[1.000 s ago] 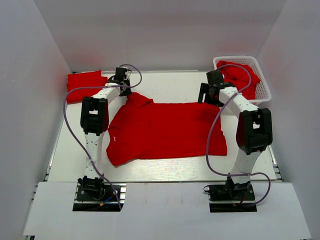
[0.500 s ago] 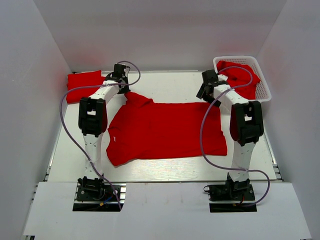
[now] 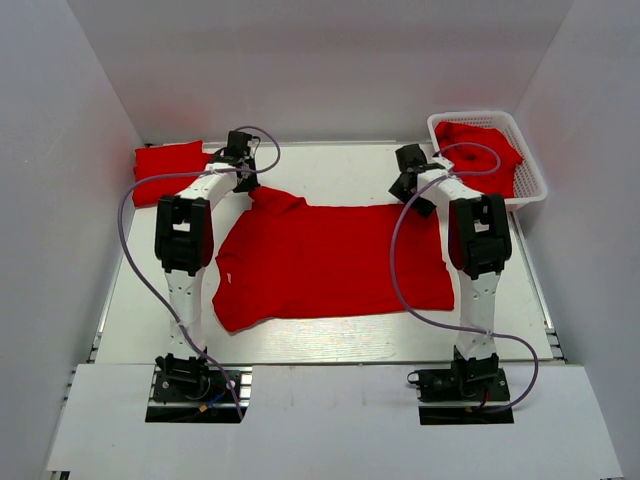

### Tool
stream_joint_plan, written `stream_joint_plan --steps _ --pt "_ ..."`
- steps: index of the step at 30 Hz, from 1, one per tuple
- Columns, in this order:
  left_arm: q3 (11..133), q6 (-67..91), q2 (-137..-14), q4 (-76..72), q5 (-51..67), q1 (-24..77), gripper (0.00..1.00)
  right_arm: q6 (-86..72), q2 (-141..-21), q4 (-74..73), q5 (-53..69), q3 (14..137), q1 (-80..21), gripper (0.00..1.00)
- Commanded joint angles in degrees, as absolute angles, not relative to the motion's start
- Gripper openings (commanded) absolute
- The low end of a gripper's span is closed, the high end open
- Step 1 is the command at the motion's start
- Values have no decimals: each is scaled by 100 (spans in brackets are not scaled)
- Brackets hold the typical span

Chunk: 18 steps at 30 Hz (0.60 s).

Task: Fold and stack the t-shirts
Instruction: Grap the side of the flattened tshirt furthest away from the robot with both arms

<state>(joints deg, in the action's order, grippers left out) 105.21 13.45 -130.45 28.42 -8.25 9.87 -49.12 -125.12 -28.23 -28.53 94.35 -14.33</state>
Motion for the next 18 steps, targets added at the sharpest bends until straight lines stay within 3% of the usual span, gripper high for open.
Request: stream_joint_plan --steps 1,9,12,13,15,18 --pt "10459 1389 -12376 2865 -861 993 0 -5159 -12875 -2996 -2804 9764 -1318 90" --pt "10301 1441 -12270 3023 -1036 993 0 -5072 -13271 -3630 -2804 10274 -1310 90" --pt "10301 1441 -12217 3084 -1037 940 0 -5142 -13307 -3902 -2935 10345 -1301 86" --pt "10301 1441 -12165 3085 -1037 940 0 -5124 -13324 -3937 -2953 10371 -1292 79" --pt "10301 1494 -12103 3085 -1037 940 0 -5124 -13412 -4192 -3032 10424 -1283 77" --pt "10134 1547 -11927 3007 -897 940 0 -5063 -13596 -4464 -3032 10616 -1266 56"
